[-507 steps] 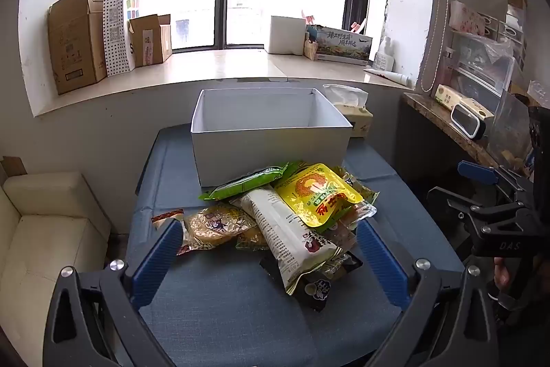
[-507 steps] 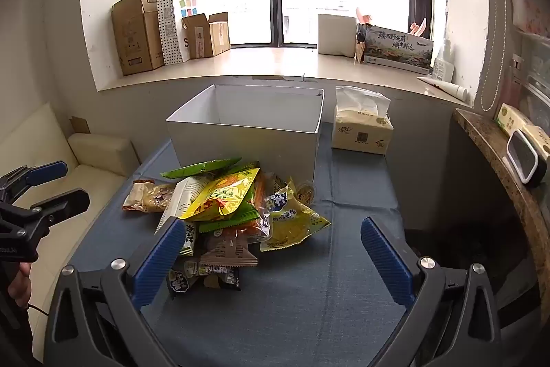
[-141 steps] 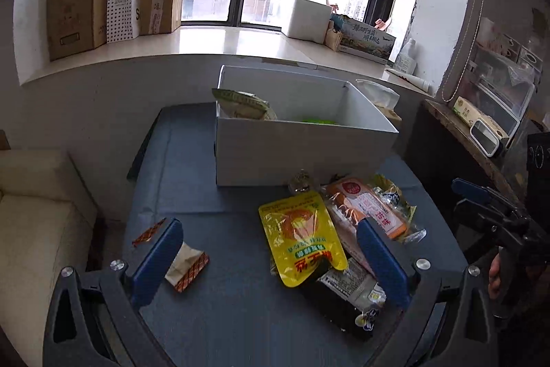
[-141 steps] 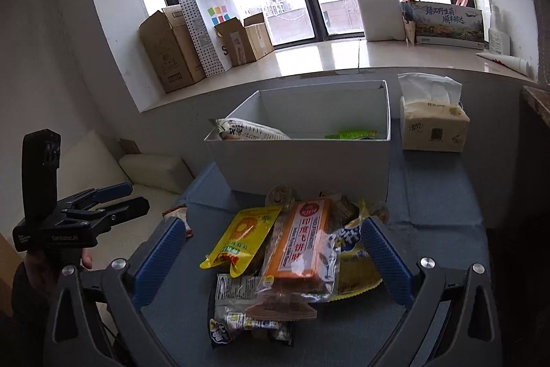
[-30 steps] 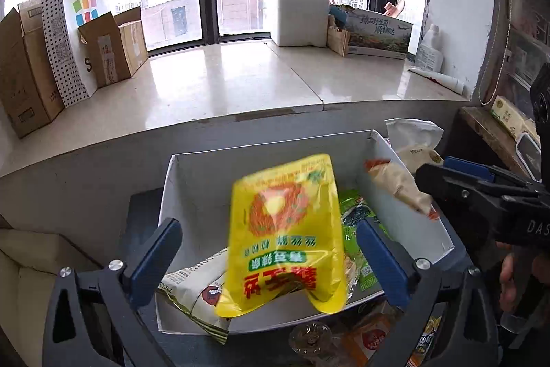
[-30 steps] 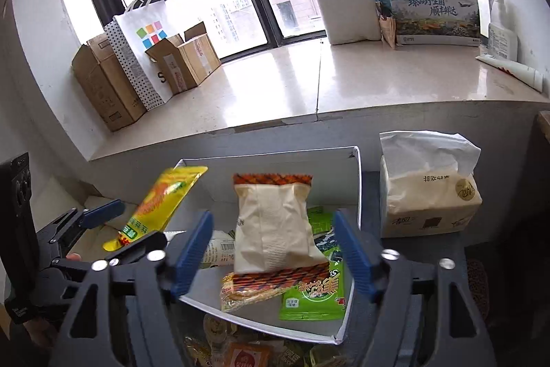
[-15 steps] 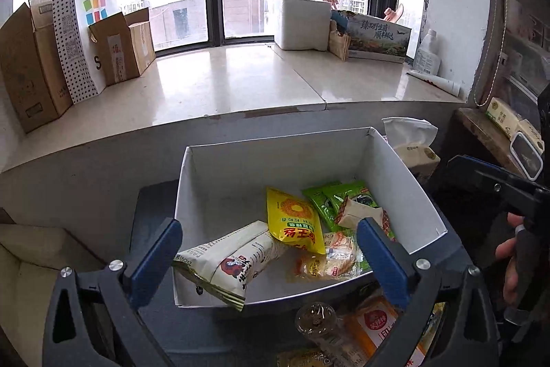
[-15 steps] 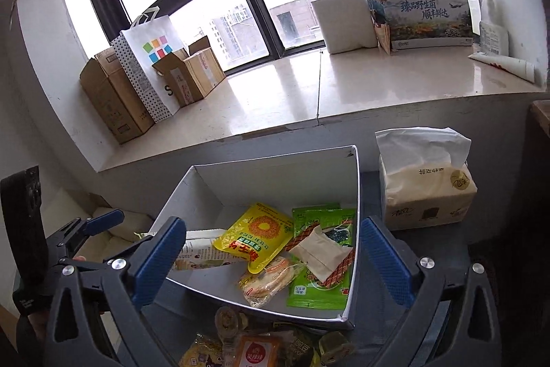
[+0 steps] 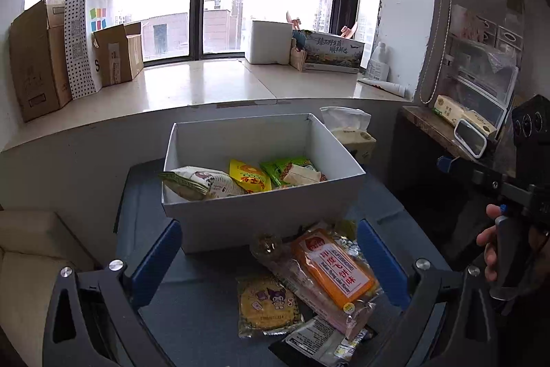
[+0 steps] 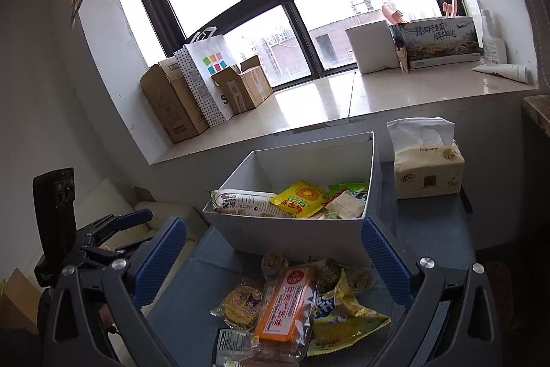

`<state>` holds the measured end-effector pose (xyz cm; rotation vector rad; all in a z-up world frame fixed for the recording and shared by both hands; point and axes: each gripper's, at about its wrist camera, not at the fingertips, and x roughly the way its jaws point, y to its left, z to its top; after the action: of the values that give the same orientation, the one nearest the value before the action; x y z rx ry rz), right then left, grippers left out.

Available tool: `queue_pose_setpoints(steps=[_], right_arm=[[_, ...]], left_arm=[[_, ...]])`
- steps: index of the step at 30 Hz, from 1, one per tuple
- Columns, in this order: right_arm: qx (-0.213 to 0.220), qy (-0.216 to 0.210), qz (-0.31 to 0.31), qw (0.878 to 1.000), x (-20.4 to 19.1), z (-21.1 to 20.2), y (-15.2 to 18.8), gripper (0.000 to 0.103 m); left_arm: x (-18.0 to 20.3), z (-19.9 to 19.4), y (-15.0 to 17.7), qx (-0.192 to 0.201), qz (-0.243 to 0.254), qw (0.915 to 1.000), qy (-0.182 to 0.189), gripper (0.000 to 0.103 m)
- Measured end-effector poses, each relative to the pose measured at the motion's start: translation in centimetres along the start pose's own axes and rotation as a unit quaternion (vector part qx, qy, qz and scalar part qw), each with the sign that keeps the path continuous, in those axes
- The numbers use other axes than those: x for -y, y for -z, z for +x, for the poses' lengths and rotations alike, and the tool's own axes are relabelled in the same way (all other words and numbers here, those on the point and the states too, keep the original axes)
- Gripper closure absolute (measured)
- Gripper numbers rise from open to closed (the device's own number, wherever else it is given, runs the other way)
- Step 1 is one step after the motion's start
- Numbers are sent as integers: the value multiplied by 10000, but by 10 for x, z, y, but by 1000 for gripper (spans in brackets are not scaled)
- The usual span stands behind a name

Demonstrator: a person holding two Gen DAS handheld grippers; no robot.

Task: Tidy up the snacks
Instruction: 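Grasp the orange flying-cake packet with the right gripper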

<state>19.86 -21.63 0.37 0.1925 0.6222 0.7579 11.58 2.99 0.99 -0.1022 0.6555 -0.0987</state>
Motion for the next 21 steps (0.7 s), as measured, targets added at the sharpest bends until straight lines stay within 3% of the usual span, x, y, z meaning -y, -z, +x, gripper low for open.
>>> queue_pose_setpoints(steps=[4, 8, 13, 17, 21], right_arm=[[-74, 280, 36, 9996, 0, -15, 39, 0], [-285, 371, 203, 9987, 5, -15, 80, 0], [-866, 632, 355, 9936, 9, 12, 109, 0], [-1106, 988, -512, 9876, -19, 38, 106, 0], [-1598, 1443, -1461, 9655, -46, 87, 106, 0]], left_arm=[[-3, -20, 32, -83, -413, 9982, 421, 0], [0, -32, 64, -152, -546, 9983, 164, 0], [1, -42, 95, -225, -606, 9979, 38, 0], [-8, -40, 111, -338, -791, 9963, -13, 0], [-17, -35, 121, -454, -981, 9941, -33, 0]])
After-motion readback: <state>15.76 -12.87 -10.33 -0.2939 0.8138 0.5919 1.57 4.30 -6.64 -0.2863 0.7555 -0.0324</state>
